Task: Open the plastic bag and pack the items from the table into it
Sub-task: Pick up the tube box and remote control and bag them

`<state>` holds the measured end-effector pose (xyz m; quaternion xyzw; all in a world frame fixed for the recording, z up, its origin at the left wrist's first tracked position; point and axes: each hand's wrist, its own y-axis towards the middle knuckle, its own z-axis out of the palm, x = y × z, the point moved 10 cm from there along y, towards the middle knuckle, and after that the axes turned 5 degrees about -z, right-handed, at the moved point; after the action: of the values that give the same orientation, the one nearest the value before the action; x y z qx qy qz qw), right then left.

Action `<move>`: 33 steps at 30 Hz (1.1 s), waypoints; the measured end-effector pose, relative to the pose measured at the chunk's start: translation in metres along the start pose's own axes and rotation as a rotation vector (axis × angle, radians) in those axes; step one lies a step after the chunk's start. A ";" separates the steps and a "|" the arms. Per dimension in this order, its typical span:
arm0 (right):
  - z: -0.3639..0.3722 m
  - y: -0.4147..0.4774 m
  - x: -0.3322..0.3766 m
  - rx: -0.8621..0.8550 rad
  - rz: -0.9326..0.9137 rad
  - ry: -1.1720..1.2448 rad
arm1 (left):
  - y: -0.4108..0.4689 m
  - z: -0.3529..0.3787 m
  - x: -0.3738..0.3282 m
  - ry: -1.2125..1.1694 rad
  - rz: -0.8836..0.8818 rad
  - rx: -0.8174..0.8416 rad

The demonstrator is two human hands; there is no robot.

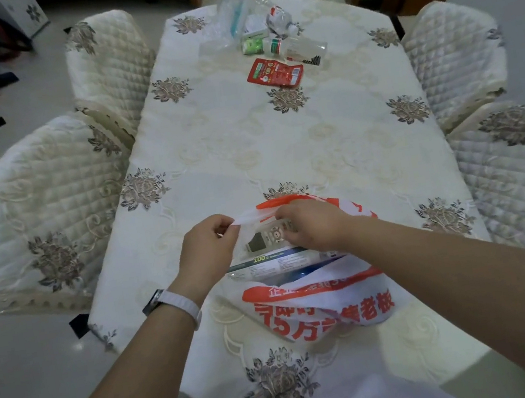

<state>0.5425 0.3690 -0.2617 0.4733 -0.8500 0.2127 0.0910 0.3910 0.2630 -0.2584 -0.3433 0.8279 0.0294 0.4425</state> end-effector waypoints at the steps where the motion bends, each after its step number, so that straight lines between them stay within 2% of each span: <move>1: -0.001 -0.004 -0.001 -0.011 0.012 -0.012 | -0.002 0.002 -0.001 0.002 0.012 0.013; 7: -0.011 -0.035 -0.007 -0.069 0.062 -0.069 | -0.011 0.004 -0.008 0.048 0.084 0.046; 13: -0.026 -0.078 0.000 -0.152 0.043 -0.099 | -0.039 -0.006 -0.019 0.175 0.198 -0.028; 26: -0.054 -0.176 0.061 -0.407 -0.293 -0.217 | -0.182 -0.020 -0.066 0.431 0.385 -0.142; 30: -0.046 -0.186 0.087 -0.407 -0.397 -0.234 | -0.221 -0.026 -0.069 0.548 0.476 -0.194; 33: -0.040 -0.193 0.112 -0.394 -0.432 -0.242 | -0.237 -0.037 -0.062 0.612 0.477 -0.208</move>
<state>0.6431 0.2123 -0.1332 0.6379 -0.7594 -0.0381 0.1222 0.5282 0.1029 -0.1293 -0.1774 0.9705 0.1113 0.1192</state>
